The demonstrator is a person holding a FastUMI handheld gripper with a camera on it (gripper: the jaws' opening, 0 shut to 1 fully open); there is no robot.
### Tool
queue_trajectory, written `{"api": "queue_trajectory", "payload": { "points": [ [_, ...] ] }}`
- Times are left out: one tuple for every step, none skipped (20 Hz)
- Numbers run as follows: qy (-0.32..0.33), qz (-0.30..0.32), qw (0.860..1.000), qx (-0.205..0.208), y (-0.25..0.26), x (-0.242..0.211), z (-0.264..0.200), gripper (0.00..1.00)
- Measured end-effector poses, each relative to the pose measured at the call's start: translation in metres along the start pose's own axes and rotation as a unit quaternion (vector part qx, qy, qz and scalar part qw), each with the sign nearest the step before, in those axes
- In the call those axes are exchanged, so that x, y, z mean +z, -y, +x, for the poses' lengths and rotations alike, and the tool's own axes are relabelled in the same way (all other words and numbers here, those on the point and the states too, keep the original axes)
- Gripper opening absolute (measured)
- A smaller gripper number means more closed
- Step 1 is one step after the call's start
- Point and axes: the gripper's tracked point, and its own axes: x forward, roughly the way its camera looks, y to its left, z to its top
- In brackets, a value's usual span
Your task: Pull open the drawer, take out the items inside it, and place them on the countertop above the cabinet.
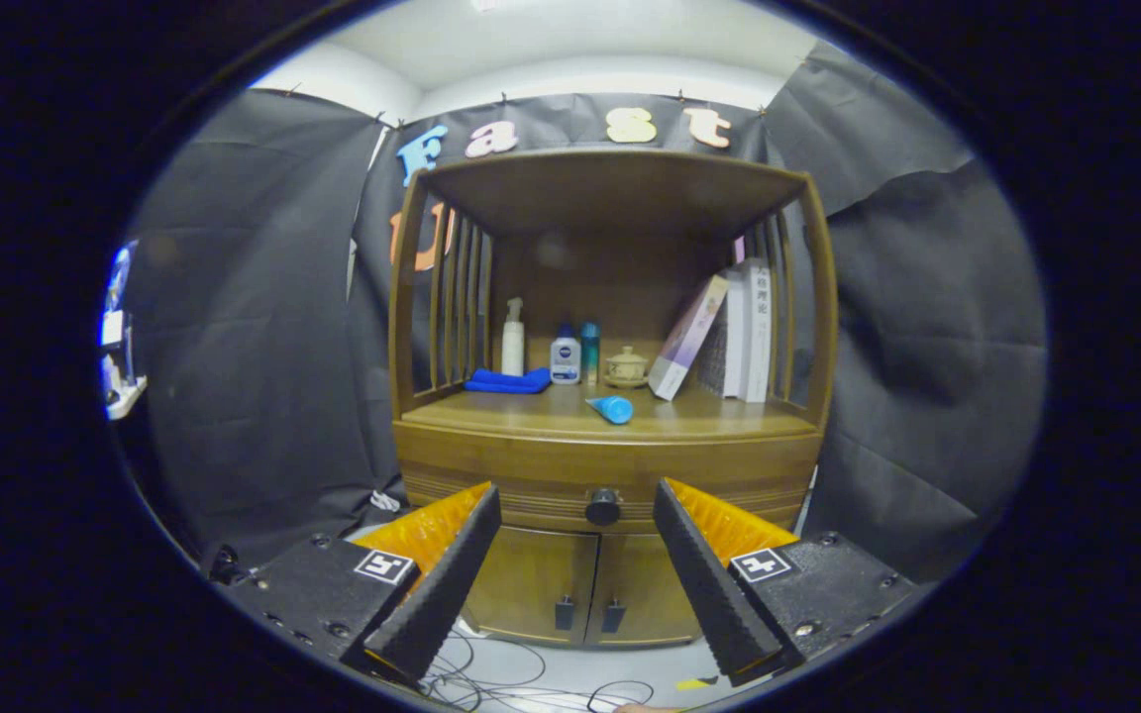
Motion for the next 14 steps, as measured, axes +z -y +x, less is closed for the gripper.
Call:
{"api": "queue_trajectory", "payload": {
  "points": [
    [0.008,0.002,1.0,0.001,0.003,0.01,-0.015,1.0],
    [0.018,0.003,1.0,0.003,0.005,0.021,-0.031,1.0],
    [0.031,0.003,0.999,0.003,0.007,0.031,-0.044,1.0],
    [0.04,0.001,0.999,0.002,0.01,0.039,-0.058,1.0],
    [0.045,-0.001,0.999,0.004,0.009,0.042,-0.067,1.0],
    [0.049,-0.001,0.999,0.01,0.006,0.047,-0.079,1.0],
    [0.053,-0.001,0.998,0.023,0.001,0.051,-0.091,1.0],
    [0.055,-0.004,0.998,0.034,-0.003,0.053,-0.101,1.0],
    [0.059,-0.005,0.997,0.04,-0.003,0.055,-0.11,1.0],
    [0.063,-0.007,0.997,0.042,0.0,0.057,-0.117,1.0],
    [0.065,-0.007,0.997,0.042,0.003,0.057,-0.121,1.0],
    [0.065,-0.008,0.997,0.042,0.004,0.057,-0.125,1.0],
    [0.064,-0.007,0.997,0.043,0.005,0.057,-0.128,1.0],
    [0.064,-0.007,0.997,0.045,0.007,0.058,-0.131,1.0]
  ]
}}
